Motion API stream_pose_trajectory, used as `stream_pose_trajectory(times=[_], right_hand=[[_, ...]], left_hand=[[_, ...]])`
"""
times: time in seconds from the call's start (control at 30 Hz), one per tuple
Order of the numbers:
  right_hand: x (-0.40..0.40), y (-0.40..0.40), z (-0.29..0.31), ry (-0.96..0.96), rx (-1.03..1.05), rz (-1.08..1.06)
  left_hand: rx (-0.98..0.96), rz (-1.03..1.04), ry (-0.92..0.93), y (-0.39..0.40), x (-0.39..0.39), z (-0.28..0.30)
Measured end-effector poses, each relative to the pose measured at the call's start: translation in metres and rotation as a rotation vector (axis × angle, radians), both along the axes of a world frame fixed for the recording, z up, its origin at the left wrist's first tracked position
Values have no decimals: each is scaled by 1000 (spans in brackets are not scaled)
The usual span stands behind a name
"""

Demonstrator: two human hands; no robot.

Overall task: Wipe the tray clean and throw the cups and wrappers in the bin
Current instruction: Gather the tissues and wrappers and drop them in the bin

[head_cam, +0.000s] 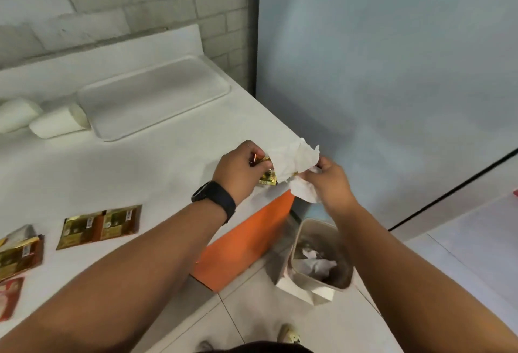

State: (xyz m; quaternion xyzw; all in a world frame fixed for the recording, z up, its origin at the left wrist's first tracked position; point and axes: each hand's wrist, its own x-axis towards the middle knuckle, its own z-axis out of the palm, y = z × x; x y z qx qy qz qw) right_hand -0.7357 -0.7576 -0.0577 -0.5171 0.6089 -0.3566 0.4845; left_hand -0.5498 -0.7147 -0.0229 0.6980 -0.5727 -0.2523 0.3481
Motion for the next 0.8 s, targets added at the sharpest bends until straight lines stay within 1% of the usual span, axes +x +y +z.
stream_pose_trajectory(times=[0.1, 0.2, 0.3, 0.4, 0.5, 0.63, 0.73, 0.8], right_hand=[[-46, 1, -12, -5, 45, -37], [-91, 6, -34, 51, 81, -65], [-128, 10, -67, 232, 153, -31], [-154, 15, -108, 311, 249, 13], [-167, 21, -151, 398, 369, 80], [-176, 18, -213, 590, 494, 200], [-178, 11, -247, 614, 634, 239], [-176, 8, -261, 615, 689, 256]], left_hand=[[24, -79, 37, -8, -46, -13], [104, -205, -20, -10, -86, -42], [206, -272, -139, -8, -113, -78], [332, -319, -183, -9, -133, -114], [459, -317, -178, -11, -147, -155], [619, -273, -184, -21, -164, -214], [703, -192, -133, -25, -170, -248], [768, -122, -44, -22, -170, -264]])
